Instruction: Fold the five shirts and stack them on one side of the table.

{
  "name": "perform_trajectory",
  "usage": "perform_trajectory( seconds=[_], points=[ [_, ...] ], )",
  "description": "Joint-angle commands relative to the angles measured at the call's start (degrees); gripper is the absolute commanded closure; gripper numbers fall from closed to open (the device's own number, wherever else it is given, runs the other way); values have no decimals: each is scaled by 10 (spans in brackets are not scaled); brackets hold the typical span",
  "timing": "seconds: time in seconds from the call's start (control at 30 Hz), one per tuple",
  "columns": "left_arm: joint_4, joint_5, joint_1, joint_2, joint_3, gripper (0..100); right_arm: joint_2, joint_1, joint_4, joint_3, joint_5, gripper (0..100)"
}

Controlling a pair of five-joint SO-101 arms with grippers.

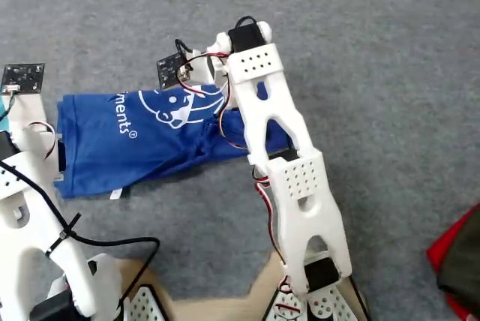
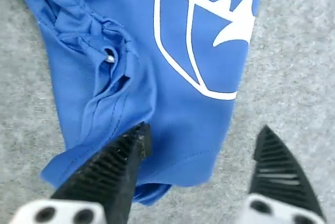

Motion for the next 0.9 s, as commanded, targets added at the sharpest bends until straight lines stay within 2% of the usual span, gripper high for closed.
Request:
perform_trajectory(
  seconds=[0.0, 0.13, 0.3, 0.4, 0.57, 0.7, 0.87],
  points=[
    [5, -2, 0, 1, -23, 980, -33, 5, 9, -22, -11, 659],
    [25, -4, -1, 1, -25, 980, -113, 14, 10, 72, -26, 684],
    [28, -2, -1, 1, -23, 980, -240, 30, 7, 229, -55, 998],
    [25, -1, 4, 1, -23, 980, -306, 53, 6, 323, -55, 953],
    [23, -1, 4, 1, -23, 980, -396, 74, -6, 484, -58, 992],
    [7, -1, 4, 1, -19, 980, -422, 80, -98, 610, -59, 993],
    [6, -1, 4, 1, -19, 980, -400, 80, -206, 669, -59, 993]
  ],
)
